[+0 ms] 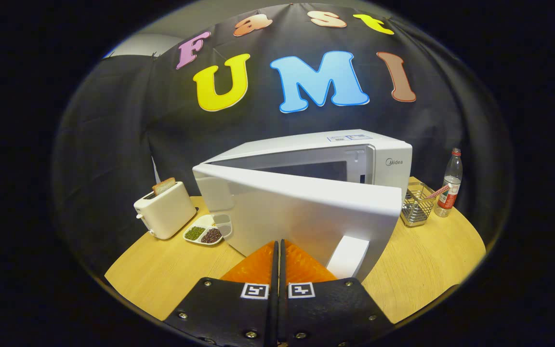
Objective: Open the microwave, put the food inside, and close the microwave door.
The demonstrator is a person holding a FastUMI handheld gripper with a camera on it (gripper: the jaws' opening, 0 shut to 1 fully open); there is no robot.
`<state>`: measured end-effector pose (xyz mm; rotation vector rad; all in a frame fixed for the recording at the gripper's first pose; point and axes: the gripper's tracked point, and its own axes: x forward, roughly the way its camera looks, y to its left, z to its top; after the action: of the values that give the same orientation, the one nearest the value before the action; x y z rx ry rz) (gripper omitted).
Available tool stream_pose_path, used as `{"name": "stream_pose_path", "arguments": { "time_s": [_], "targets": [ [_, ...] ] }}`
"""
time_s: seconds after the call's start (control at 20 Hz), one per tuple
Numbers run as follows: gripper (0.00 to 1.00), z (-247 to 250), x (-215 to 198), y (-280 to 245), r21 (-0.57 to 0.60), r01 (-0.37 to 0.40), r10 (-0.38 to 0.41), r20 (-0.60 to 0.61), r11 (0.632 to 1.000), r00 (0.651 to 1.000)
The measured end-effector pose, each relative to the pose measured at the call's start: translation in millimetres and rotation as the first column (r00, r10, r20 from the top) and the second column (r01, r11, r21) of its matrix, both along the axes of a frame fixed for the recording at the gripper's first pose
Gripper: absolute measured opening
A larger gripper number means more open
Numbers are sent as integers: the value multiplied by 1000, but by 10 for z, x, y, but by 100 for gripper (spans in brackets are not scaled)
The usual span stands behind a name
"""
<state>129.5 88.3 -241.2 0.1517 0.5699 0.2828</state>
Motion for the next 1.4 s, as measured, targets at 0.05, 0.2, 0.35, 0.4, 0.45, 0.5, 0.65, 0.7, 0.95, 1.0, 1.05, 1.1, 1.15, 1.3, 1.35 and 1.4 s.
{"name": "stream_pose_path", "arguments": {
  "time_s": [0.05,0.2,0.35,0.4,0.45,0.5,0.65,0.7,0.95,1.0,1.05,1.1,1.15,1.3,1.35,1.4],
  "targets": [
    [1,-11,75,-44,-1,8,-8,4,1000,1000],
    [1,-53,284,-149,-5,23,-23,9,1000,1000],
    [1,-94,495,-226,-1,38,-37,14,999,999],
    [1,-108,567,-251,-2,43,-43,17,999,999],
    [1,-118,644,-278,-2,49,-49,20,999,999],
    [1,-121,717,-297,-2,56,-56,24,998,998],
    [1,-148,944,-361,5,74,-74,30,997,997],
    [1,-152,1006,-372,9,80,-80,31,997,996],
    [1,-169,1127,-384,-23,72,-70,73,997,995],
    [1,-166,1137,-395,-35,79,-76,82,996,994],
    [0,-174,1178,-391,-31,89,-87,83,996,993],
    [1,-183,1236,-403,-28,102,-100,77,994,992],
    [1,-165,1187,-391,-8,114,-113,61,993,992],
    [2,-127,1155,-354,-32,110,-107,73,993,992],
    [2,-47,1108,-330,-32,110,-107,86,993,991],
    [2,30,1067,-320,-42,112,-107,103,993,989]
  ]
}}
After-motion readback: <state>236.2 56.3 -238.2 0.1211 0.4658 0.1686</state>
